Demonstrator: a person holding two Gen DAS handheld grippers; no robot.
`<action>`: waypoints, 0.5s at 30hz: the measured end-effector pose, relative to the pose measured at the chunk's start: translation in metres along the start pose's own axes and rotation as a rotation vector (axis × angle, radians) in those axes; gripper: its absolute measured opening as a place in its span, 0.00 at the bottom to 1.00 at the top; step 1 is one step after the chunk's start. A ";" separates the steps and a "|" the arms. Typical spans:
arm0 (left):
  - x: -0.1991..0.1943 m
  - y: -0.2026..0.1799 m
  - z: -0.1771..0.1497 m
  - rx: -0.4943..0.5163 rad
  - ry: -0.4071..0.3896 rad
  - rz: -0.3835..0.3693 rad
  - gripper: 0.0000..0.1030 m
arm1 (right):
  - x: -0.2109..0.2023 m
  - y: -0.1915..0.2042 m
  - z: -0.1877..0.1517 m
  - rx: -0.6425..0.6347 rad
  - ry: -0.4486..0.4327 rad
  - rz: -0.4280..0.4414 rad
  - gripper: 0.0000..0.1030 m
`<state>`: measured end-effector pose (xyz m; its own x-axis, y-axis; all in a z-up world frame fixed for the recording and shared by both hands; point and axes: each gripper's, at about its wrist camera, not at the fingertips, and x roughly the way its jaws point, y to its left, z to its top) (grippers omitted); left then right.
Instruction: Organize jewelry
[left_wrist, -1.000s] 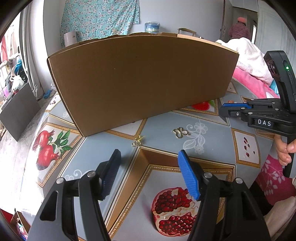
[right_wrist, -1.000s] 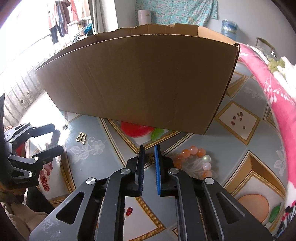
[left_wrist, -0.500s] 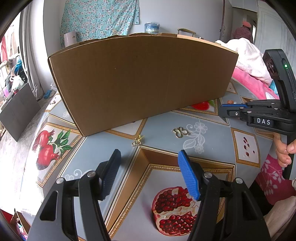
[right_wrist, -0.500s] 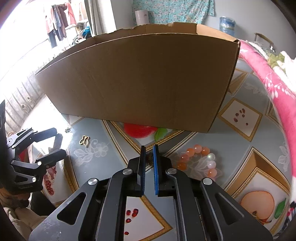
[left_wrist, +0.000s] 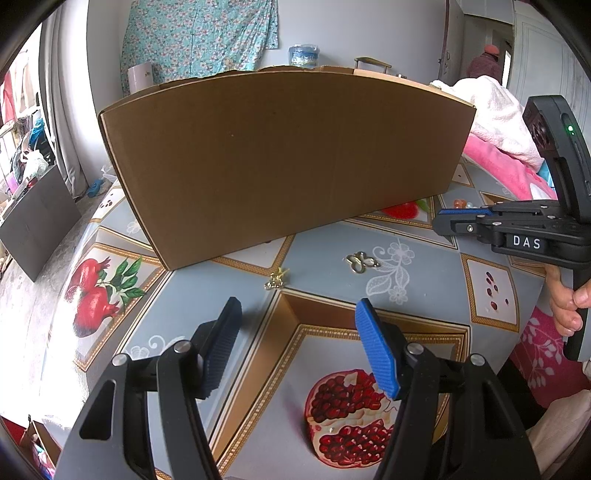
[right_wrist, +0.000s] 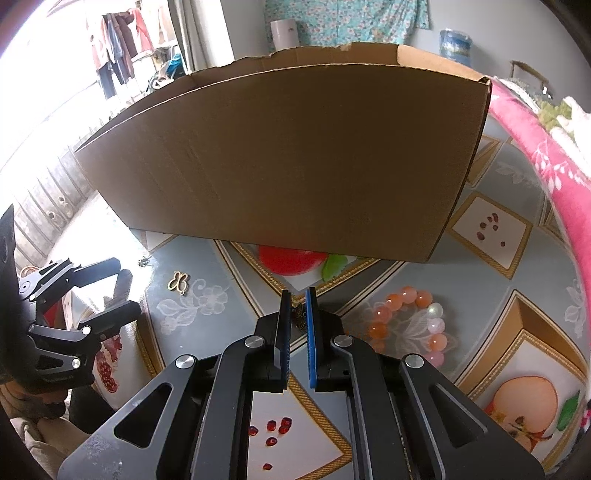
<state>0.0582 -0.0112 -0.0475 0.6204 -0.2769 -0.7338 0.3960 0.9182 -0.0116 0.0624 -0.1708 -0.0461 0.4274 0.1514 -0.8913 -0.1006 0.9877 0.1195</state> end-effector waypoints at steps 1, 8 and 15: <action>0.000 0.000 0.000 0.000 0.000 0.000 0.61 | 0.000 -0.001 0.000 0.000 0.000 0.002 0.06; 0.000 0.000 0.000 0.000 0.000 0.000 0.61 | -0.002 -0.006 0.001 0.003 -0.004 0.013 0.06; 0.001 -0.001 0.000 0.000 0.001 0.002 0.63 | -0.001 -0.004 0.000 0.005 -0.006 0.016 0.06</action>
<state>0.0583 -0.0118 -0.0479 0.6205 -0.2751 -0.7344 0.3948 0.9187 -0.0105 0.0625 -0.1748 -0.0460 0.4310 0.1672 -0.8867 -0.1030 0.9854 0.1357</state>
